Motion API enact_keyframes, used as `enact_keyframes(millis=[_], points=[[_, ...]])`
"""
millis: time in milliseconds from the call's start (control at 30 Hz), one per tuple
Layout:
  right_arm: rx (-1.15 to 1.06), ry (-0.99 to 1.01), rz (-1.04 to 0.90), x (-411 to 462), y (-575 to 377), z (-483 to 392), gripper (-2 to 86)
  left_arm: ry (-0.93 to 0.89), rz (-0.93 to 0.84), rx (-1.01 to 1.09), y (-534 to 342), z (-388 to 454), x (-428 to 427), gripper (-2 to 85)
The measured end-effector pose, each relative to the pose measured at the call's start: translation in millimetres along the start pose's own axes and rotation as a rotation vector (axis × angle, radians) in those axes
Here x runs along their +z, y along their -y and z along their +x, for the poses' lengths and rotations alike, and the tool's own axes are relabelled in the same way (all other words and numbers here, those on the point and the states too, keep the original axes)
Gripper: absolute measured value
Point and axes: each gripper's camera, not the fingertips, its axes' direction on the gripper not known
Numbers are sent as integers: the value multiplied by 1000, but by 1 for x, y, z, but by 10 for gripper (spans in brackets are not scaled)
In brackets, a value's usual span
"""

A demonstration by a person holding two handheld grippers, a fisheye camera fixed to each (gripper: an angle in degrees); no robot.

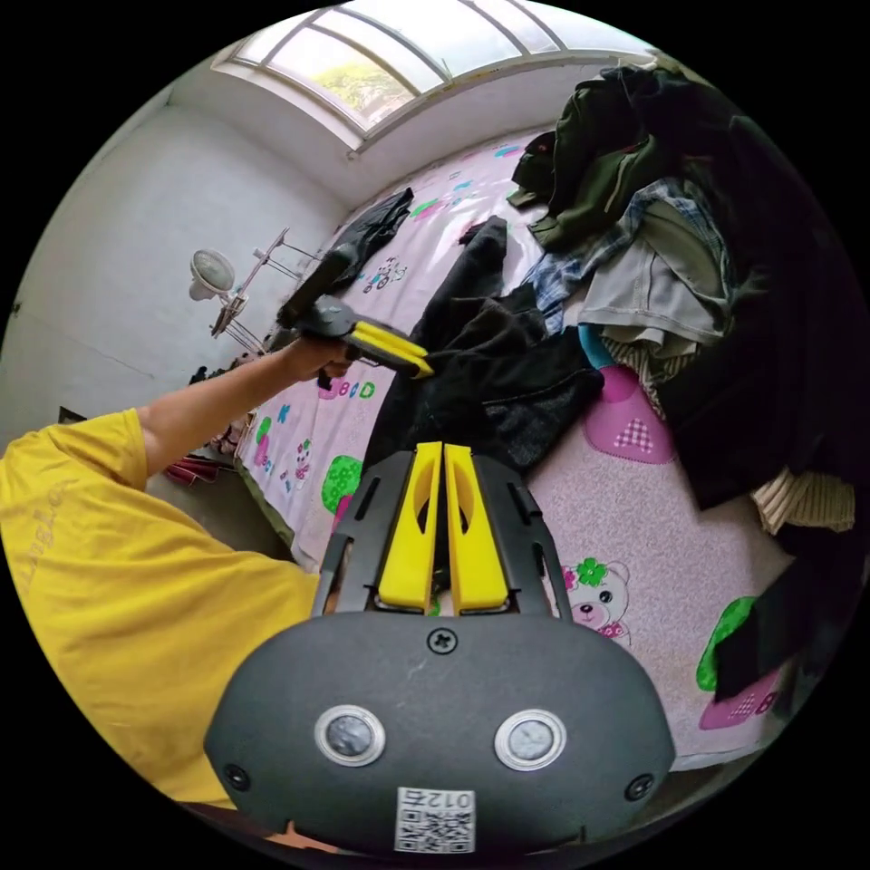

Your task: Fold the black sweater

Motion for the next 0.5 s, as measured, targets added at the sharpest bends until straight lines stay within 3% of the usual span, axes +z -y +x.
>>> enact_keyframes(millis=[300,500], points=[[-250,-158,-133,143,154,-32,70,-47,214,-188,-117,40,-22,5],[-295,-193,-418,275,211,-50,93,-93,260,-266,-157,51,-16,3]])
